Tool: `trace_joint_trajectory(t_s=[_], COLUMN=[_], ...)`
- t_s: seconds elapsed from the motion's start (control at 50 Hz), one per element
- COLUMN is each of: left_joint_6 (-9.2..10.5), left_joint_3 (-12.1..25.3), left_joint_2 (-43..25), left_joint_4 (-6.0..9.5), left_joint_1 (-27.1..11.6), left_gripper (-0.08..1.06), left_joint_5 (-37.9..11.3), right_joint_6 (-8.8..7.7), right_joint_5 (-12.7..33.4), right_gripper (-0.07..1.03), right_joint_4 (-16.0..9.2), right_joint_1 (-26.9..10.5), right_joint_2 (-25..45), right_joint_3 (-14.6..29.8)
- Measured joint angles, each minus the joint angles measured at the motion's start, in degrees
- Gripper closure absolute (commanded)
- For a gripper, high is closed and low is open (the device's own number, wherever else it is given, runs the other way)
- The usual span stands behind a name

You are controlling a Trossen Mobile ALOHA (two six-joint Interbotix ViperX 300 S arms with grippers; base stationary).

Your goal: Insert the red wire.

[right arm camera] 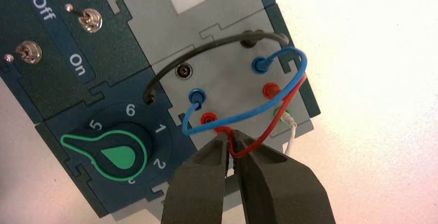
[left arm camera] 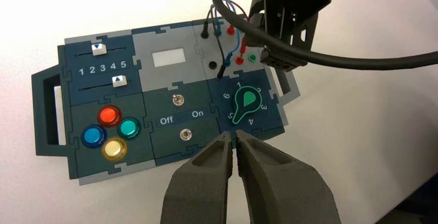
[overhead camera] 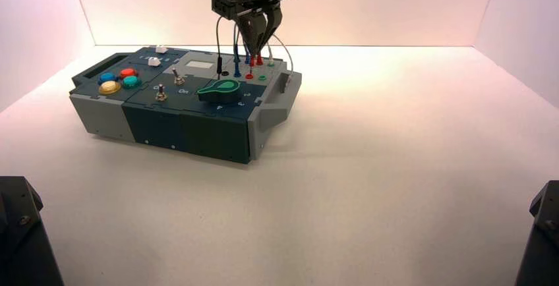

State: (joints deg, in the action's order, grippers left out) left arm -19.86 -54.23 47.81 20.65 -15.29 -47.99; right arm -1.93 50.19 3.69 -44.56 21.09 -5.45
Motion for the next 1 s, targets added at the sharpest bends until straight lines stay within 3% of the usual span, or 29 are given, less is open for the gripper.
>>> trace_joint_trajectory(t_s=[1.0], left_joint_6=[0.00], left_joint_3=[-0.09], left_joint_2=[-0.18], left_joint_4=[0.00], left_joint_1=[0.09], left_gripper=[0.93], left_joint_5=[-0.09], right_joint_6=[0.09], right_joint_5=[2.37], right_gripper=[0.99], right_joint_4=[0.70], right_joint_1=[-0.79], right_joint_2=[0.53], right_joint_3=[1.32])
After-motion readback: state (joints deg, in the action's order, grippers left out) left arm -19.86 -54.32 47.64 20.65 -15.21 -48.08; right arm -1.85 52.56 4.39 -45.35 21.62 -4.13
